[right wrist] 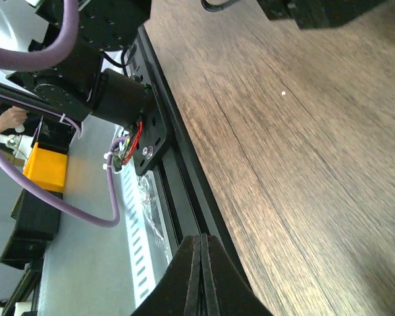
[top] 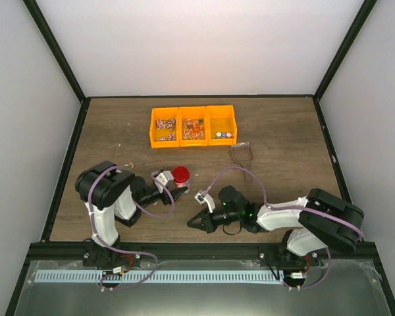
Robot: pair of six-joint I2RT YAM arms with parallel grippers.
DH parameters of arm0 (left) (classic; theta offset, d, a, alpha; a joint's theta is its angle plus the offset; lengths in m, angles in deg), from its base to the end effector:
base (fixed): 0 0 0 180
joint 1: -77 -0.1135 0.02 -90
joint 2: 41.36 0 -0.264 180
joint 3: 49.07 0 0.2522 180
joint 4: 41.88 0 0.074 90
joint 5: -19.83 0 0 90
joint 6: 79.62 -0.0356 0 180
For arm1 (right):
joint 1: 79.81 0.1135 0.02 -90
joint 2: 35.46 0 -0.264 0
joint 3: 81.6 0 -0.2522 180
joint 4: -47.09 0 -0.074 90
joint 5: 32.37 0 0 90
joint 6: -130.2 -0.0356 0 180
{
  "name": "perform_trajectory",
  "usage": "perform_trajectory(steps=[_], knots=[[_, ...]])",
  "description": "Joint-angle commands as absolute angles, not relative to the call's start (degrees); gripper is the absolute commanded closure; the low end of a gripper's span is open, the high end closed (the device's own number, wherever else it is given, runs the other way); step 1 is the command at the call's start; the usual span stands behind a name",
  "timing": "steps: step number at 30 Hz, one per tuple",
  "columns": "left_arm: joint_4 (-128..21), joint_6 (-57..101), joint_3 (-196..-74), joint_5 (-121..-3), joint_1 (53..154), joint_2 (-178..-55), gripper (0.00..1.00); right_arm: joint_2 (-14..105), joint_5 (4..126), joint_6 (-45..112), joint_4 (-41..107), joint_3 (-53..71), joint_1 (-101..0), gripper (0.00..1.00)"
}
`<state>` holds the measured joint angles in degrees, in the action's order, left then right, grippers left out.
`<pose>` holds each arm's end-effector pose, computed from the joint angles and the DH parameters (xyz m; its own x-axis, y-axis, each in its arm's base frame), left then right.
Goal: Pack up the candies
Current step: Screw the bottle lid onto the packing bottle, then reset both arms
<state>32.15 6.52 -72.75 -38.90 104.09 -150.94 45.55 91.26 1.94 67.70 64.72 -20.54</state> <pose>0.1952 -0.1206 0.0892 -0.1261 0.1291 -0.9836 0.8519 0.5221 -0.0406 0.1068 0.2183 0.1422 -0.7801 -0.3033 -0.5472 -0.6182 0.2395 0.7486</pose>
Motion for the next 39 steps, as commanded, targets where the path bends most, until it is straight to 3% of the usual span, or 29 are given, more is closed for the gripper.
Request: perform_trajectory(steps=[1, 10, 18, 22, 35, 39], knots=[[30.19, 7.38, -71.61, -41.44, 103.81, -152.48, 0.66, 43.39, 93.64, 1.39, 65.51, 65.14, -20.93, 0.99], [33.12, 10.05, -72.72, -46.03, 103.95, -152.96, 0.6, 31.79, 85.02, 3.92, 55.92, 65.62, -21.2, 0.99], [30.45, 9.3, -73.2, -46.6, 103.98, -150.53, 0.48, 22.21, 81.57, 6.23, 48.23, 67.06, -22.92, 0.99], [28.63, 8.5, -72.83, -46.7, 103.94, -148.86, 0.34, 19.51, 81.94, 6.36, 47.29, 67.96, -24.17, 0.99], [27.52, 10.22, -71.14, -45.38, 103.96, -142.71, 0.02, 19.29, 83.24, 7.53, 46.6, 68.05, -26.92, 0.95], [25.74, 10.4, -69.89, -45.6, 103.93, -139.25, 0.0, 19.0, 82.72, 8.34, 46.03, 67.32, -28.15, 0.96]])
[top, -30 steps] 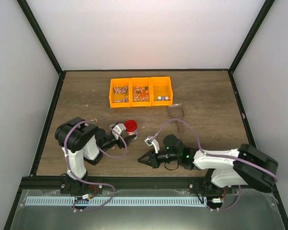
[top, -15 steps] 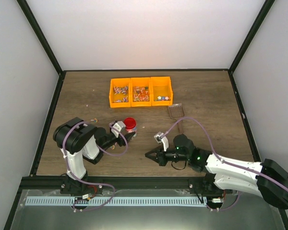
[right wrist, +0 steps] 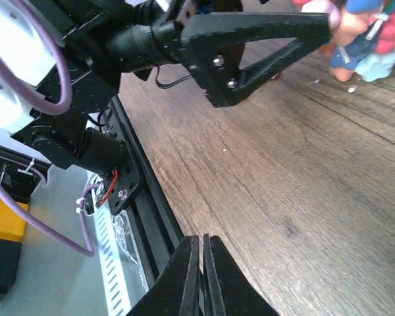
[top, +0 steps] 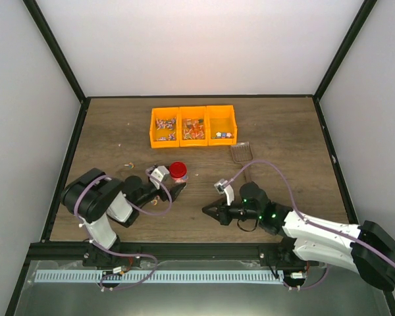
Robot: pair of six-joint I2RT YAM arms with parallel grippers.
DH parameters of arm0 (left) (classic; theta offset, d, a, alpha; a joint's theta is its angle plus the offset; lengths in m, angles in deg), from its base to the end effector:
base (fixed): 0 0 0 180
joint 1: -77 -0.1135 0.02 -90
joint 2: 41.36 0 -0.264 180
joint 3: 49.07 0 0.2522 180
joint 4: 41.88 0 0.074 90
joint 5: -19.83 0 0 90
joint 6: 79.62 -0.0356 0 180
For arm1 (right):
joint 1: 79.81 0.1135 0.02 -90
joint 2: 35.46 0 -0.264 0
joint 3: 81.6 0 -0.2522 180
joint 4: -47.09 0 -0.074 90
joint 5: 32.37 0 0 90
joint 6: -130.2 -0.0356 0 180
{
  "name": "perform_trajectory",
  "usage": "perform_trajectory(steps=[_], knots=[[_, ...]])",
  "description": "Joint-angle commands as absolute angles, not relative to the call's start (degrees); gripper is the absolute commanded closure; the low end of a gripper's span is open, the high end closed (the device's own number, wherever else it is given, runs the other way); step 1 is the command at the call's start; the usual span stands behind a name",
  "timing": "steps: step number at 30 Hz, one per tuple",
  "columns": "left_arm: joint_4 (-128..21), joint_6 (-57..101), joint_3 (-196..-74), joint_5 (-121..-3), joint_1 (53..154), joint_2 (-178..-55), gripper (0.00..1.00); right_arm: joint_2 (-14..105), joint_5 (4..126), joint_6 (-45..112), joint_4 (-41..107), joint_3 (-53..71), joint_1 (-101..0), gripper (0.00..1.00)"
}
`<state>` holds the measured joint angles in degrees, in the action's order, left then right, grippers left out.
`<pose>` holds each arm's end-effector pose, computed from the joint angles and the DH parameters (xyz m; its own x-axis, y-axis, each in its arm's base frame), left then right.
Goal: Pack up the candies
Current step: Reset both arms
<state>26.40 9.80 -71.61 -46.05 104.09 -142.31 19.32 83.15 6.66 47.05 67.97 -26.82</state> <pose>0.1943 -0.1157 0.1069 -0.1487 0.0865 -0.9851 0.7753 0.6285 -0.0619 0.1046 0.1643 0.1814 -0.7358 -0.1478 -0.6608 -0.6602 0.3738 0.6515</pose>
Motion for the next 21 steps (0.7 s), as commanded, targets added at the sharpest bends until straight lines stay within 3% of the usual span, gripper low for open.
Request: perform_trajectory(steps=[1, 6, 7, 9, 13, 17, 21], knots=[[25.71, 10.67, -69.14, -45.56, 103.97, -138.42, 0.0, 18.88, 81.55, 8.79, 45.08, 66.52, -28.55, 0.96], [29.76, 14.42, -64.98, -45.97, 103.98, -135.29, 0.0, 18.66, 68.98, 12.55, 36.86, 58.53, -29.65, 0.93], [29.95, 15.09, -64.3, -46.51, 103.98, -134.71, 0.0, 18.8, 65.33, 13.07, 35.19, 55.64, -29.96, 0.87], [29.66, 16.24, -62.82, -47.23, 103.98, -133.8, 0.0, 19.0, 57.76, 14.32, 32.71, 51.51, -30.47, 0.64], [33.22, 18.84, -59.93, -48.04, 103.98, -133.15, 0.0, 19.29, 37.64, 21.35, 32.23, 46.16, -31.69, 0.43], [27.34, 19.78, -60.53, -48.76, 103.89, -130.14, 0.0, 18.42, 19.6, 34.0, 45.35, 52.18, -37.02, 0.18], [23.7, 20.03, -60.85, -48.26, 103.89, -125.76, 0.0, 19.99, 24.8, 43.94, 68.79, 65.19, -50.96, 0.12]])
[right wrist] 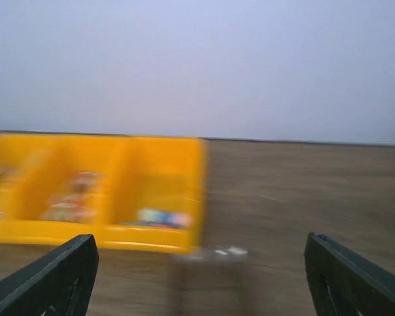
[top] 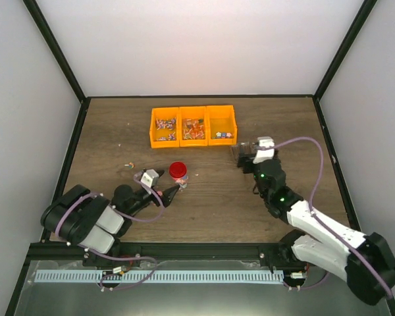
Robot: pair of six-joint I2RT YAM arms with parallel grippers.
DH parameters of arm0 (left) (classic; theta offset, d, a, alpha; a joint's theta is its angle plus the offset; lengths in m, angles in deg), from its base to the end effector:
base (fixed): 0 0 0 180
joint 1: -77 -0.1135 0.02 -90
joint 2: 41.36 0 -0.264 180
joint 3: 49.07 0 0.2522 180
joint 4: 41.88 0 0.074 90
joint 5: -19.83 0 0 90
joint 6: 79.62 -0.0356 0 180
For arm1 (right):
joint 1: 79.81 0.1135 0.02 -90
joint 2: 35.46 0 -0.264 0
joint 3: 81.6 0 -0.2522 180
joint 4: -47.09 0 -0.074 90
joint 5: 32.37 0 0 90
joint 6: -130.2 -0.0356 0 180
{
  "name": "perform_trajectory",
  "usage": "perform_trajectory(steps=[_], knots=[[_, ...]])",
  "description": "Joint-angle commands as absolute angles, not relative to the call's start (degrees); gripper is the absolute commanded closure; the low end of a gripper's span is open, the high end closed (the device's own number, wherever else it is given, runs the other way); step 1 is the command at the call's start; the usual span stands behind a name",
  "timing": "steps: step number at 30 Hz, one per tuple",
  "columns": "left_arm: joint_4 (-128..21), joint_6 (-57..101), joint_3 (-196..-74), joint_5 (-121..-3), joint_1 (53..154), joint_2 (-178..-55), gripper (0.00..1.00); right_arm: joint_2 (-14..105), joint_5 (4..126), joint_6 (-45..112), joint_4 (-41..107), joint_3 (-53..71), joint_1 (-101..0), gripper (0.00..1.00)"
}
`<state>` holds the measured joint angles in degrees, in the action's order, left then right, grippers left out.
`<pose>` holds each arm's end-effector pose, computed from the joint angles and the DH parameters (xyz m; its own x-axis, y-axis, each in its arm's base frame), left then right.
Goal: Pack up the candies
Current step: Reset both arms
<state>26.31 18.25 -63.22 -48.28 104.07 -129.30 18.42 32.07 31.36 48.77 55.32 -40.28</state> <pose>0.1609 -0.0971 0.1247 -0.1891 -0.0460 -0.9809 0.7337 0.6573 -0.1723 0.1771 0.1262 0.2627 -0.1585 0.0489 -0.9861 -0.2239 0.9710 0.0842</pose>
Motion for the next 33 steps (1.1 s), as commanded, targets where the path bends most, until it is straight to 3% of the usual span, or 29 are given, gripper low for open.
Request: perform_trajectory(steps=[1, 4, 8, 11, 16, 17, 22, 24, 26, 33], knots=[[22.52, 20.19, -60.87, -48.42, 103.94, -124.16, 0.0, 21.21, 27.61, 42.17, 72.89, 67.95, -55.26, 0.12], [14.43, 19.99, -62.22, -49.48, 103.91, -117.8, 0.0, 26.96, 33.16, 37.45, 81.57, 72.61, -63.47, 0.11], [-3.03, 20.2, -66.79, -52.58, 103.87, -107.28, 0.0, 36.69, 33.29, 40.6, 99.96, 75.44, -65.52, 0.09], [-11.27, 20.88, -69.5, -55.87, 103.87, -100.73, 0.0, 44.83, 31.76, 43.25, 107.45, 74.65, -66.59, 0.08], [-25.45, 21.6, -76.23, -66.98, 103.63, -94.72, 0.0, 49.65, 35.45, 39.67, 118.98, 78.07, -70.56, 0.08], [-26.43, 20.75, -77.18, -69.19, 103.63, -94.56, 0.0, 48.44, 36.25, 38.99, 115.5, 77.49, -70.64, 0.07], [-17.81, 1.28, -77.72, -72.19, 103.11, -96.15, 0.0, 49.03, 39.54, 39.82, 114.7, 76.71, -71.05, 0.01], [-19.7, 0.31, -80.72, -77.8, 101.74, -98.51, 0.0, 49.44, 39.52, 39.99, 115.28, 76.71, -71.0, 0.0], [-23.39, 0.95, -84.67, -74.81, 97.74, -101.48, 0.0, 49.45, 39.44, 40.01, 114.78, 76.45, -71.04, 0.0], [-0.93, 2.53, -83.9, -70.71, 86.39, -118.84, 0.0, 49.24, 39.45, 39.84, 114.38, 76.48, -71.09, 0.0]])
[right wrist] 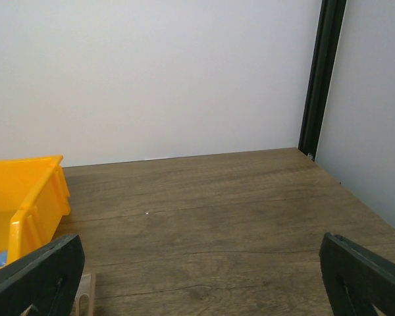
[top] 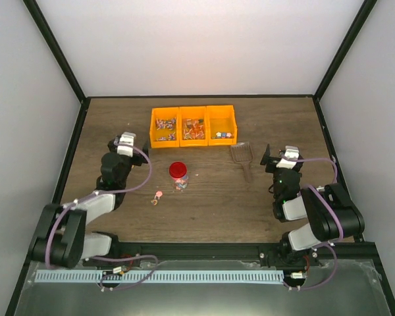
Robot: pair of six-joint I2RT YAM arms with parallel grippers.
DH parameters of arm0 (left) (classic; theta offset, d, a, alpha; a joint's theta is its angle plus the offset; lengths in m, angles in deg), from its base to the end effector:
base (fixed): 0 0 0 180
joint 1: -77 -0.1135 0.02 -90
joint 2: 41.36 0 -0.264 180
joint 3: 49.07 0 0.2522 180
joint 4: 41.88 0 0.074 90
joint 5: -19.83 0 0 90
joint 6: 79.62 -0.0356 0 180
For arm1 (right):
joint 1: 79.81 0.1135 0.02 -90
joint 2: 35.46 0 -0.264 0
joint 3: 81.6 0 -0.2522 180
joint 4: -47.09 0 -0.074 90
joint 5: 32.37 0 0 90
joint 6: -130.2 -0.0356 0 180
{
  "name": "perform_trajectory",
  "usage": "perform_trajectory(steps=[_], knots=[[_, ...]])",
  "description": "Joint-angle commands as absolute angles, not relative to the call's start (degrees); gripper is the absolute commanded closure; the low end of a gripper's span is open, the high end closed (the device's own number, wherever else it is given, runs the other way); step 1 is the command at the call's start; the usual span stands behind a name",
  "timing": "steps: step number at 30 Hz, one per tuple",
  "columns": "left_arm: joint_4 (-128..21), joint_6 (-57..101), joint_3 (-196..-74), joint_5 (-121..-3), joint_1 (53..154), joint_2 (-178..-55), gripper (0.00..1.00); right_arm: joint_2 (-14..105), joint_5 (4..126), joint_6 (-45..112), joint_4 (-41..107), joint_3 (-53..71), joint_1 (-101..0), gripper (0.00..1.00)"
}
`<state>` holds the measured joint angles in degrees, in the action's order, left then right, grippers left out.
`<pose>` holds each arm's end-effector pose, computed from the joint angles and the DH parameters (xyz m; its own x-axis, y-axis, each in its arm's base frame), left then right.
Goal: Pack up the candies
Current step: Reset both arms
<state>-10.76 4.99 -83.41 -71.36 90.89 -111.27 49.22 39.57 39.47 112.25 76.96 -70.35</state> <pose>0.2368 -0.0578 0.2062 -0.0543 0.1102 -0.9924 0.2260 0.9695 0.0953 0.2157 0.0248 0.1548 0.0349 0.0181 -0.9992 0.1489 0.9886 0.0231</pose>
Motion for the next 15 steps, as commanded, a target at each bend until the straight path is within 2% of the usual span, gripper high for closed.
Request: perform_trajectory(steps=[1, 5, 9, 15], knots=[[-4.66, 2.68, -85.69, -70.23, 85.54, -119.01, 0.0, 49.34, 39.43, 39.84, 114.6, 76.47, -71.03, 0.0], [-3.73, 4.54, -84.38, -67.06, 80.45, -117.57, 0.0, 49.35, 39.46, 39.85, 114.38, 76.38, -71.02, 0.0], [-2.87, 5.76, -81.5, -69.02, 77.68, -117.75, 0.0, 49.3, 39.45, 39.85, 114.5, 76.45, -71.02, 0.0], [10.88, 8.74, -78.59, -74.42, 77.22, -129.63, 0.0, 49.18, 39.44, 39.81, 114.68, 76.58, -71.02, 0.0]])
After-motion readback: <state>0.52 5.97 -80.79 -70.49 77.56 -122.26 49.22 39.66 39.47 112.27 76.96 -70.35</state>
